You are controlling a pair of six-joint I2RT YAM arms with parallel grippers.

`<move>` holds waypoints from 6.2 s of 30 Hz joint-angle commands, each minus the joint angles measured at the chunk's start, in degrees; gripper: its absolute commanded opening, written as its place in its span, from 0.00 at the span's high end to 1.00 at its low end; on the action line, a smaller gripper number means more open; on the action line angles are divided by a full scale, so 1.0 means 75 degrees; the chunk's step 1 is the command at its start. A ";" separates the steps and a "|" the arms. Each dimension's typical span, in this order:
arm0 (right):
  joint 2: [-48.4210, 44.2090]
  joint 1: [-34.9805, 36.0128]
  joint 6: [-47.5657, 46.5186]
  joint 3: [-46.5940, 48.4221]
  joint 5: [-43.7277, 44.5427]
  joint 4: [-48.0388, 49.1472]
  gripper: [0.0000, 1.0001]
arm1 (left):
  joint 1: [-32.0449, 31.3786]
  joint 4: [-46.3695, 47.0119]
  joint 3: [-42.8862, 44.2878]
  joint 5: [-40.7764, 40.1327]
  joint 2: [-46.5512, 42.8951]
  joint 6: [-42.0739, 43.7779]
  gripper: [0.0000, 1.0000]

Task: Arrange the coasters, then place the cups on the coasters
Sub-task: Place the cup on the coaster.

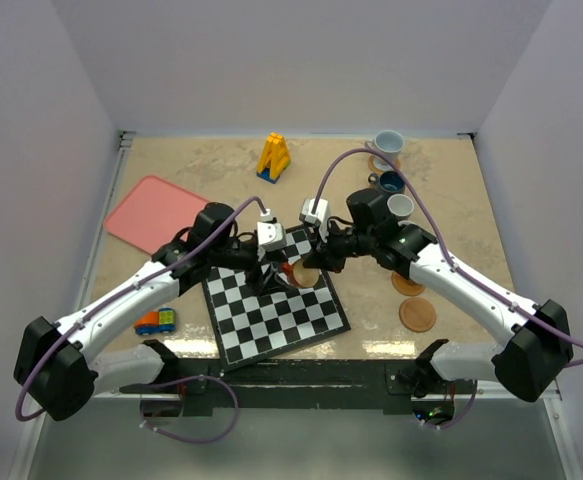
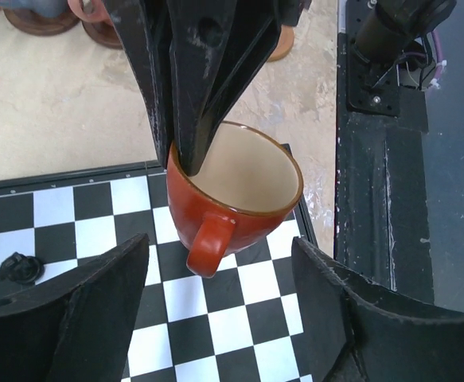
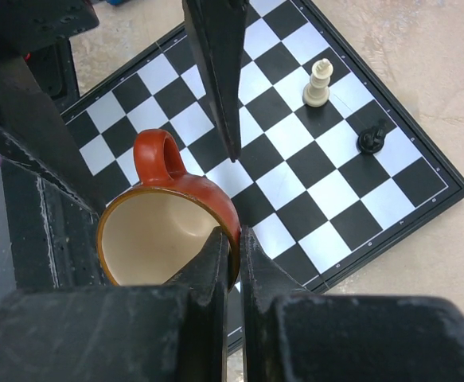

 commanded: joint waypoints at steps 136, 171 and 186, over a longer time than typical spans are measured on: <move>-0.2532 0.0181 0.4915 -0.0370 0.7564 0.0182 0.17 | -0.1843 0.1553 0.2303 -0.5493 0.2533 -0.2256 1.00; -0.4831 -0.0100 0.4846 0.0731 0.8480 0.0463 0.07 | -0.4738 0.1940 0.6134 -0.5833 0.7102 -0.4553 1.00; -0.4867 -0.0100 0.4553 0.0872 0.8691 0.0604 0.07 | -0.4890 0.1238 0.7774 -0.6172 0.8485 -0.4800 1.00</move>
